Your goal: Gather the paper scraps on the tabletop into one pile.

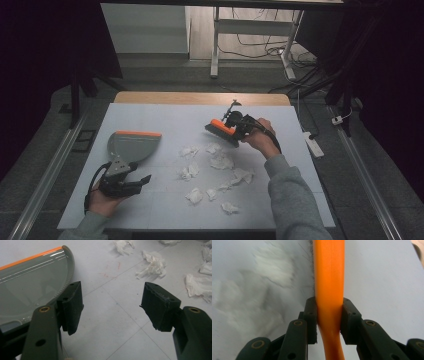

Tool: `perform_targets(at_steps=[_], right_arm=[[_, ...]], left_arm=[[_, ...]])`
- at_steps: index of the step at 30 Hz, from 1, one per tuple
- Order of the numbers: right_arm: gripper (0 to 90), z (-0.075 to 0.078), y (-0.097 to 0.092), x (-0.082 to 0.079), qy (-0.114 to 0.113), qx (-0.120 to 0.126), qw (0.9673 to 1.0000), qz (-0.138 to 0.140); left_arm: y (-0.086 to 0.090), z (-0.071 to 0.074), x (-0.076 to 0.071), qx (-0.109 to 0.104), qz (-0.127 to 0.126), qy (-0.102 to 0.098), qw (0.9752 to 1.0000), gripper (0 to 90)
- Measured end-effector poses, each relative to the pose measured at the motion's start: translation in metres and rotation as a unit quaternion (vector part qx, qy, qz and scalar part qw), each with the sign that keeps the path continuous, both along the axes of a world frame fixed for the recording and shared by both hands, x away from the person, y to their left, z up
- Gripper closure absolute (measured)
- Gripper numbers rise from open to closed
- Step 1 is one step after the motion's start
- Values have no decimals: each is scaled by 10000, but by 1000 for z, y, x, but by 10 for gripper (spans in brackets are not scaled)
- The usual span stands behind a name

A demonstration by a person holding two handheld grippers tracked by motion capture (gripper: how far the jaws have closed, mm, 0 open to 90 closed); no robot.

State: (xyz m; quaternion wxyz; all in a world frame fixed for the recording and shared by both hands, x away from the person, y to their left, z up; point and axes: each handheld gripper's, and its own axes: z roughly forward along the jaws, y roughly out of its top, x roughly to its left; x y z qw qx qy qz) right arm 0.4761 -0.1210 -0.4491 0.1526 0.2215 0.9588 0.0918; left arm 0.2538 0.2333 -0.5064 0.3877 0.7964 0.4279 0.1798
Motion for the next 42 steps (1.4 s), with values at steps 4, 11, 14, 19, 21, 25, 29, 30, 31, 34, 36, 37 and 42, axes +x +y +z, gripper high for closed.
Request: perform_targets(at_steps=[4, 11, 14, 19, 21, 25, 29, 30, 31, 34, 36, 37, 42], right_arm=[[706, -1, 12, -9, 96, -351, 9985, 413], [706, 2, 7, -36, 315, -465, 9946, 868], [705, 7, -3, -47, 406, -262, 9948, 901], [705, 25, -26, -48, 3, 379, 9982, 461], [705, 31, -32, -47, -129, 559, 9980, 279], [705, 40, -32, -44, -209, 1026, 9945, -62], [705, 43, -15, -40, -43, 1483, 9887, -204], [705, 43, -8, -39, 29, 1588, 9869, -288], [705, 42, -1, -38, 78, 1686, 9852, -293], [705, 37, 27, -34, 377, 1953, 9796, -288], [705, 31, 48, -32, 608, 2026, 9771, -235], [705, 27, 58, -31, 677, 2059, 9759, -237], [705, 5, 99, -24, 1123, 2051, 9722, -135]], left_arm=[[1, 0, 0, -227, -88, 75, 9997, 342], [2, 0, 0, -269, -71, 86, 9996, 342], [3, -1, 0, -285, -58, 90, 9995, 343], [1, 0, 0, -262, -54, 81, 9996, 343], [1, 0, 0, -249, -51, 80, 9996, 342], [2, -1, 1, -242, -45, 85, 9997, 342], [2, -1, 1, -242, -31, 78, 9997, 342], [2, -1, 1, -242, -32, 76, 9997, 342], [2, -1, 1, -242, -34, 75, 9997, 342], [2, -1, 1, -236, -39, 70, 9997, 342], [2, -1, 0, -225, -34, 66, 9997, 342], [2, -1, 1, -224, -37, 76, 9997, 342], [2, -2, 0, -220, -44, 75, 9997, 343]])
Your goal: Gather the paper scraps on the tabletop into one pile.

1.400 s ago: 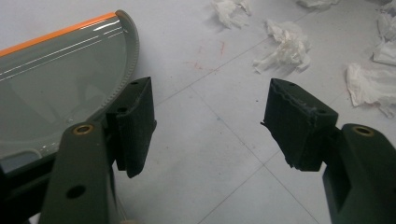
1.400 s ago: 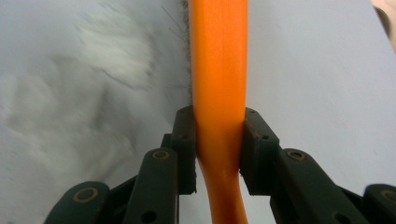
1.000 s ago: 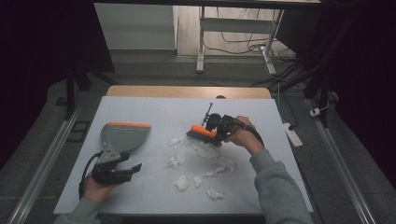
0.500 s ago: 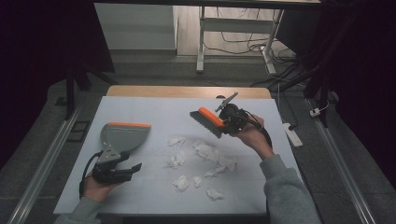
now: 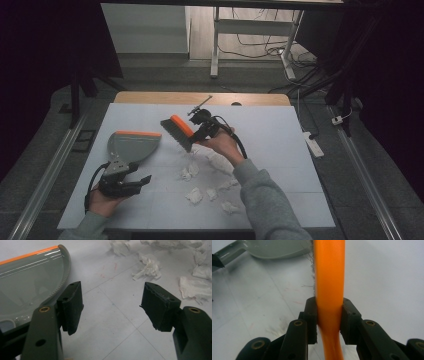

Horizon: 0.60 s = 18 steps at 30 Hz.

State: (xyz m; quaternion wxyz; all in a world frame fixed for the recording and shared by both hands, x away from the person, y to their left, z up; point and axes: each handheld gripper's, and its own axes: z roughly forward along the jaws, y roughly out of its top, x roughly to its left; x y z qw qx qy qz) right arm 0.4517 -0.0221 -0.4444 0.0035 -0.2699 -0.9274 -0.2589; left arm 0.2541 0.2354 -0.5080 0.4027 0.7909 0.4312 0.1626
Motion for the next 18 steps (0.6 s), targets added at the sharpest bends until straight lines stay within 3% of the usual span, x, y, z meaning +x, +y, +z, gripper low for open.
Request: perform_targets(at_steps=[4, 6, 8, 11, 16, 18], right_arm=[[705, -16, 16, 3, 261, 19, 9996, -41], [705, -22, 17, 4, 408, -53, 9990, -164], [705, -24, 12, 5, 406, -133, 9985, -337], [705, -24, -6, 5, 454, -351, 9975, -401], [705, -13, -41, -3, 298, -414, 9966, -644], [705, -4, -53, -7, 153, -280, 9974, -641]], left_arm=[[-1, -1, 0, 10, -25, 5, 10000, 342], [-1, 0, 0, 5, -28, -12, 10000, 342], [0, 0, -1, -1, -25, -23, 10000, 342], [0, 0, -1, 8, -25, -23, 10000, 341], [-2, 0, 0, 33, -62, -21, 10000, 341], [-2, 0, -1, 20, -52, -26, 10000, 341]])
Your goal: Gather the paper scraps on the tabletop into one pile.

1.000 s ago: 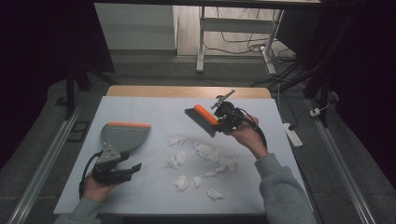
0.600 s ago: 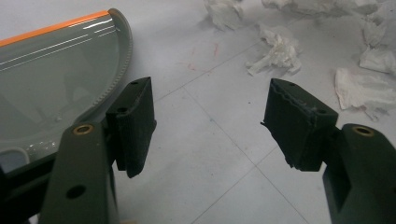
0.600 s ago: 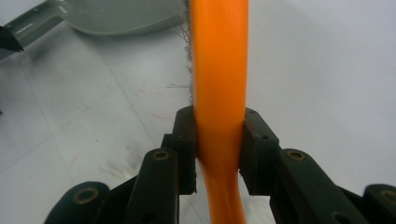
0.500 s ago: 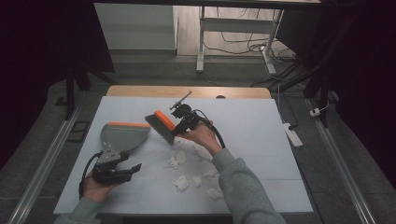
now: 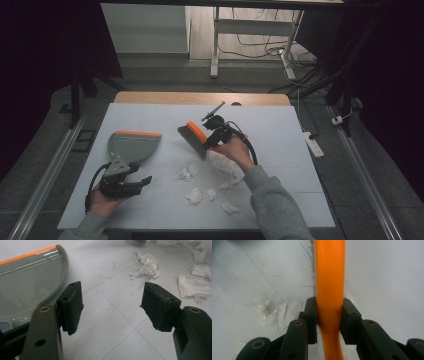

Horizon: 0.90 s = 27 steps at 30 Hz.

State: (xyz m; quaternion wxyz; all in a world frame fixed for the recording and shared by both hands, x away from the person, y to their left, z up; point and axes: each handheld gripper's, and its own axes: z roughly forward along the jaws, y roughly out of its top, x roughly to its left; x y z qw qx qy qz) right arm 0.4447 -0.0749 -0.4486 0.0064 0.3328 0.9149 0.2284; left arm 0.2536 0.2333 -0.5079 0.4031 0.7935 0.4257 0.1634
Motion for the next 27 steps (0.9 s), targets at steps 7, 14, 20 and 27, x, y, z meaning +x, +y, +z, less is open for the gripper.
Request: perform_targets(at_steps=[7, 14, 20, 27], right_arm=[[705, 30, -12, -23, -254, 596, 9976, 239], [704, 33, 4, -51, -228, 505, 9954, 777], [704, 15, 19, -69, -48, 461, 9923, 1147], [705, -6, 41, -85, 140, 164, 9881, 1522]], left_arm=[[3, 0, 0, -61, 58, 11, 10000, 338], [3, 0, 0, -46, 77, 3, 10000, 338], [3, 0, 1, -44, 97, -4, 9999, 339], [4, 0, -1, -46, 122, -57, 9999, 341]])
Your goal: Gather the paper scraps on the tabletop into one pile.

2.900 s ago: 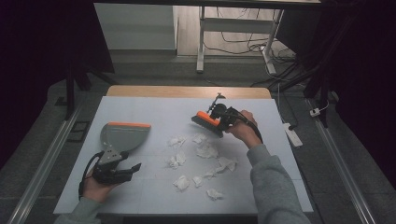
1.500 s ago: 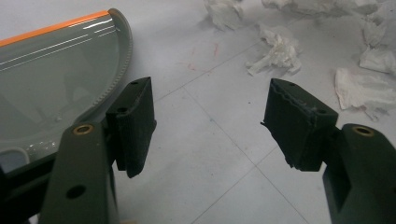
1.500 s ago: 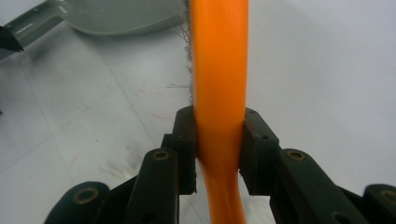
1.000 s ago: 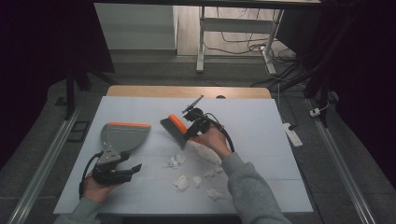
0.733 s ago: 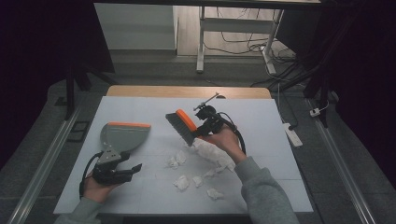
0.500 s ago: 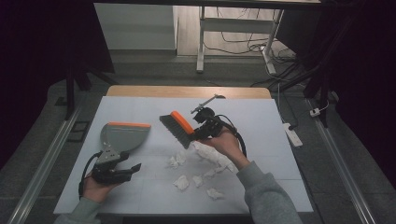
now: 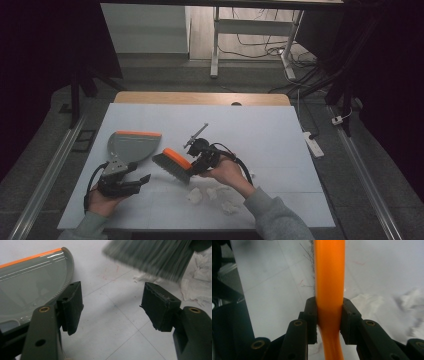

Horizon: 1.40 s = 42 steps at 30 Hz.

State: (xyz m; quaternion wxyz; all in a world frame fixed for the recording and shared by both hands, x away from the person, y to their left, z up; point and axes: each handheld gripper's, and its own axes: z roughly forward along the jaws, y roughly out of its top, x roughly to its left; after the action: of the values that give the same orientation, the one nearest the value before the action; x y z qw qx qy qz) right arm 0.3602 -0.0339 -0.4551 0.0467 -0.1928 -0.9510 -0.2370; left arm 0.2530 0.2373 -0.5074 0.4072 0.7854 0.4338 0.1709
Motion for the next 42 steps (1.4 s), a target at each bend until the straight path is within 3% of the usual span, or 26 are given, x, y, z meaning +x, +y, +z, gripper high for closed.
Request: perform_targets(at_steps=[3, 7, 10, 17, 19, 24, 28, 31, 36, 42], right_arm=[[704, -9, 6, -2, -17, -185, 9998, 39], [705, -11, 2, 6, -70, -226, 9996, -176], [704, -13, -8, 15, -46, -302, 9989, -344], [705, -4, -45, 33, -405, -422, 9933, -995], [705, 2, -53, 33, -446, -331, 9931, -1037], [705, 30, -73, 25, -447, 357, 9924, -1091], [705, 48, -82, 10, -565, 560, 9923, -955], [705, 51, -80, -6, -497, 524, 9949, -707], [704, 38, -72, -34, -349, 295, 9988, -154], [705, 20, -58, -61, -229, -104, 9989, 394]], left_arm=[[1, 0, 0, -2, -2, 6, 10000, 341], [2, 0, 0, -18, 34, 9, 10000, 340], [3, 0, 0, -29, 42, 9, 10000, 340], [2, -1, 1, -13, 22, 30, 10000, 340], [2, -1, 1, -8, 32, 40, 10000, 340], [3, -1, 1, -16, 102, 39, 9999, 336], [2, -1, 1, 8, 97, 38, 9999, 336], [2, -1, 1, 4, 103, 38, 9999, 336], [3, -1, 1, -8, 117, 49, 9999, 335], [3, -1, 1, -7, 115, 54, 9999, 336]])
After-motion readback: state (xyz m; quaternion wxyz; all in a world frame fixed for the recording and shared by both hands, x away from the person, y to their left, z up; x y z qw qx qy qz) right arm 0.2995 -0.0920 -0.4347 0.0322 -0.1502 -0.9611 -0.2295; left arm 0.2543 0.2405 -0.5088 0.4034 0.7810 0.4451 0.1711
